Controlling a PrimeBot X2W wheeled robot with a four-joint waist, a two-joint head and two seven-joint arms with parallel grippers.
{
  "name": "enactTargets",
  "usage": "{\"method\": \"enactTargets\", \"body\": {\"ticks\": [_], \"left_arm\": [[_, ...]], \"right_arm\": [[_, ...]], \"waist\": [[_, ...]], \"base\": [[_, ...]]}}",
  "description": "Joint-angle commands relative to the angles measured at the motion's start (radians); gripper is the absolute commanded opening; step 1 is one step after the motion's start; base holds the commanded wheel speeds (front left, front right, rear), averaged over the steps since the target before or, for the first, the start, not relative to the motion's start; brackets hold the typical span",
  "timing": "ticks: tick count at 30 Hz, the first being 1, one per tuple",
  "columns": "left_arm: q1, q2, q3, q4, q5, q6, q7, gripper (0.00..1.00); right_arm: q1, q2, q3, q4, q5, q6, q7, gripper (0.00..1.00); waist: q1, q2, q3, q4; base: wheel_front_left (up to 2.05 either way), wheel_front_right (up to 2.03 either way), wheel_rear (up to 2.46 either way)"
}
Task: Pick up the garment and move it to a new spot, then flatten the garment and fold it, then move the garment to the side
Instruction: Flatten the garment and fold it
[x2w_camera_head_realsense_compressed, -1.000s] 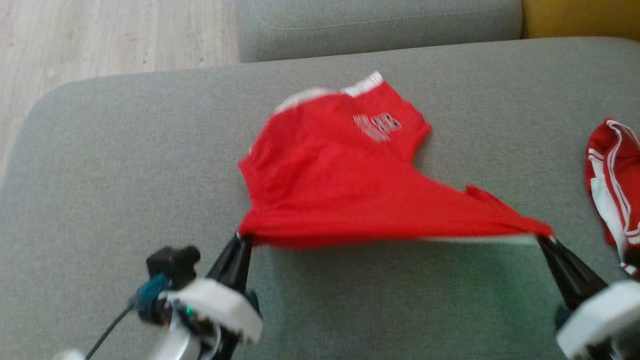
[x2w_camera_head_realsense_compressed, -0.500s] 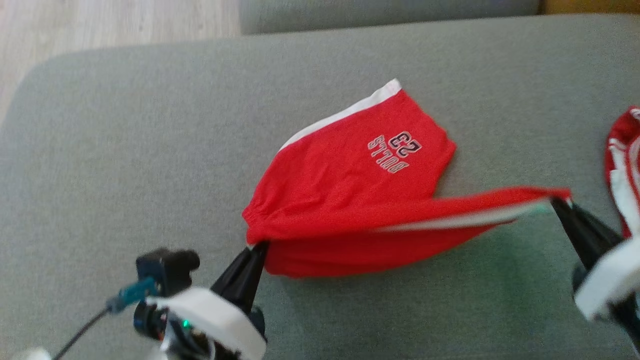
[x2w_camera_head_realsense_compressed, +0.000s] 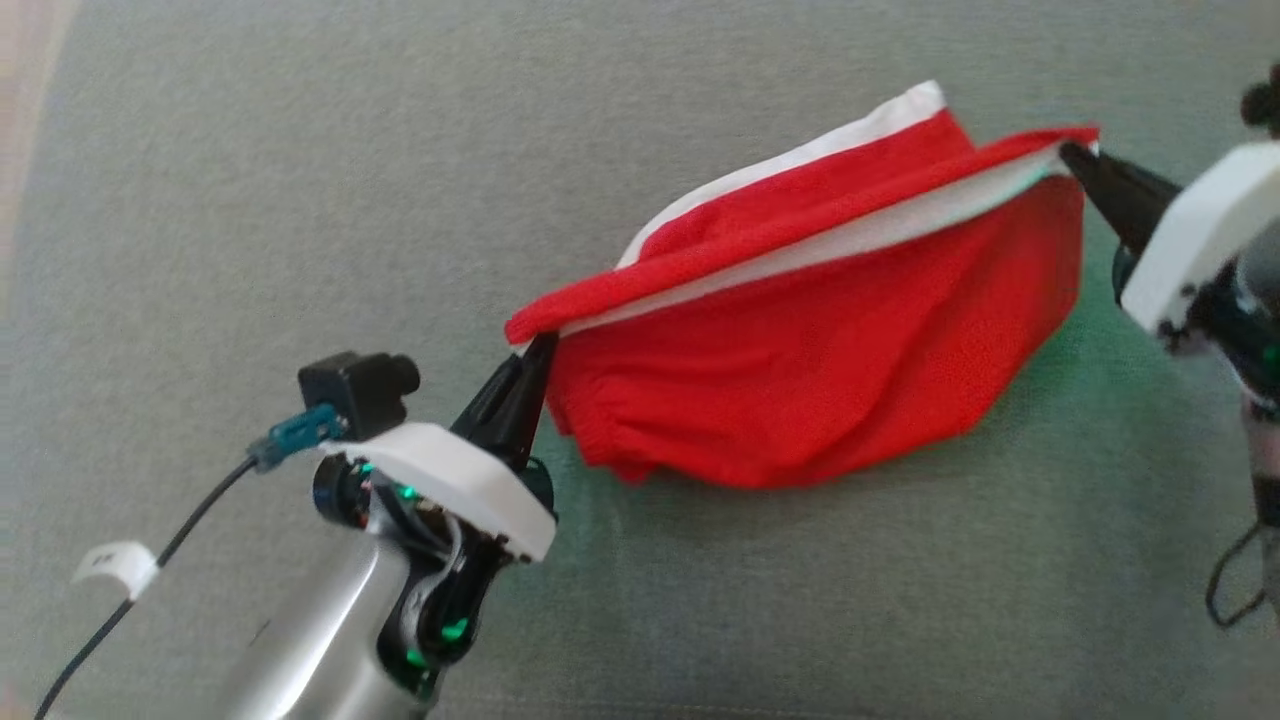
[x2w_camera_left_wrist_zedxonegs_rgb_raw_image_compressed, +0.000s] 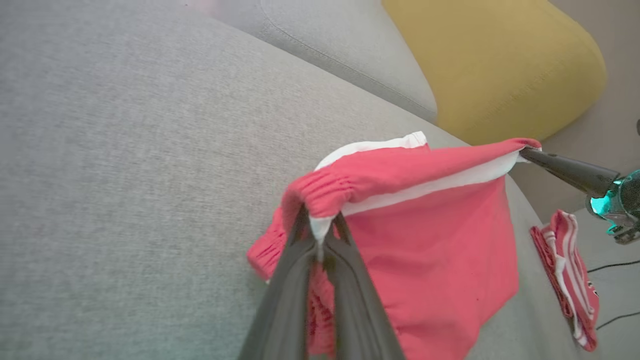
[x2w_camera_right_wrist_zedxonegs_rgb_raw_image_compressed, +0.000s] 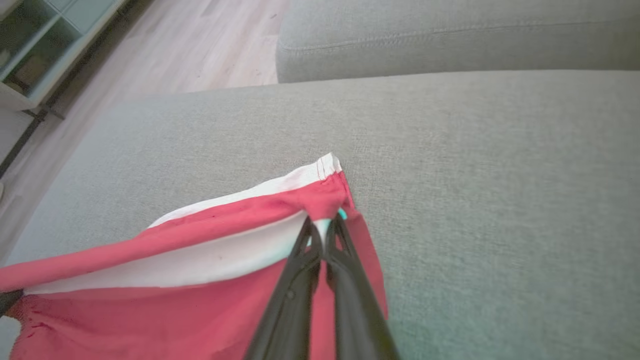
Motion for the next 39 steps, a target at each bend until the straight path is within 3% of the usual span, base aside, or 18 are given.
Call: {"method": "enactTargets", "body": {"ticks": [1, 9, 10, 11, 12, 13, 15, 16, 17, 21, 29, 33, 39], "left_arm": [[-0.049, 0.003, 0.034, -0.016, 0.011, -0.007, -0.017, 0.00], [-0.162, -0.084, 0.009, 0.190, 0.011, -0.072, -0.072, 0.00], [-0.172, -0.092, 0.007, 0.214, 0.011, -0.079, -0.077, 0.00], [-0.181, -0.100, 0.003, 0.238, 0.008, -0.086, -0.077, 0.00], [-0.188, -0.106, 0.001, 0.259, 0.004, -0.093, -0.079, 0.00], [-0.195, -0.111, 0.002, 0.277, 0.000, -0.099, -0.083, 0.00], [-0.201, -0.116, -0.002, 0.312, -0.003, -0.108, -0.085, 0.56], [-0.202, -0.117, -0.001, 0.325, -0.004, -0.111, -0.090, 0.94], [-0.199, -0.115, 0.003, 0.343, 0.000, -0.109, -0.106, 1.00], [-0.177, -0.091, 0.022, 0.347, 0.034, -0.070, -0.165, 1.00], [-0.054, -0.007, 0.089, 0.228, 0.121, 0.091, -0.300, 1.00], [-0.016, 0.043, 0.118, 0.138, 0.199, 0.177, -0.378, 1.00], [-0.006, 0.098, 0.128, 0.049, 0.302, 0.253, -0.425, 1.00]], "right_arm": [[-0.036, -0.025, 0.022, -0.012, 0.006, -0.001, -0.017, 0.00], [-0.194, -0.038, 0.142, 0.253, 0.061, -0.001, -0.186, 0.01], [-0.203, -0.040, 0.162, 0.275, 0.067, -0.001, -0.211, 0.32], [-0.210, -0.039, 0.182, 0.292, 0.074, -0.001, -0.239, 0.95], [-0.215, -0.041, 0.207, 0.303, 0.083, -0.001, -0.269, 1.00], [-0.220, -0.047, 0.235, 0.310, 0.084, -0.001, -0.307, 1.00], [-0.217, -0.059, 0.285, 0.333, 0.095, -0.001, -0.371, 1.00], [-0.214, -0.065, 0.306, 0.341, 0.100, -0.001, -0.407, 1.00], [-0.206, -0.076, 0.336, 0.357, 0.114, -0.001, -0.472, 1.00], [-0.186, -0.096, 0.360, 0.361, 0.114, -0.001, -0.632, 1.00], [-0.091, -0.092, 0.269, 0.299, -0.026, -0.001, -0.905, 1.00], [-0.004, -0.056, 0.178, 0.206, -0.124, -0.001, -0.938, 1.00], [0.136, 0.028, 0.074, 0.034, -0.239, -0.001, -0.897, 1.00]], "waist": [[-0.0002, 0.0000, 0.024, 0.032], [-0.0002, 0.0000, 0.046, 0.072], [-0.0002, 0.0000, 0.048, 0.072], [-0.0002, 0.0000, 0.049, 0.071], [-0.0002, 0.0000, 0.051, 0.069], [-0.0002, 0.0000, 0.053, 0.065], [-0.0002, 0.0000, 0.051, 0.057], [-0.0002, 0.0000, 0.050, 0.052], [-0.0002, 0.0000, 0.045, 0.042], [-0.0002, 0.0000, 0.027, 0.016], [-0.0002, 0.0000, -0.038, -0.046], [-0.0002, 0.0000, -0.069, -0.071], [-0.0002, 0.0000, -0.091, -0.102]], "base": [[0.00, 0.00, 0.00], [0.00, 0.00, 0.00], [0.00, 0.00, 0.00], [0.00, 0.00, 0.00], [0.00, 0.00, 0.00], [0.00, 0.00, 0.00], [0.00, 0.00, 0.00], [0.00, 0.00, 0.00], [0.00, 0.00, 0.00], [0.00, 0.00, 0.00], [0.00, 0.00, 0.00], [0.00, 0.00, 0.00], [0.00, 0.00, 0.00]]}}
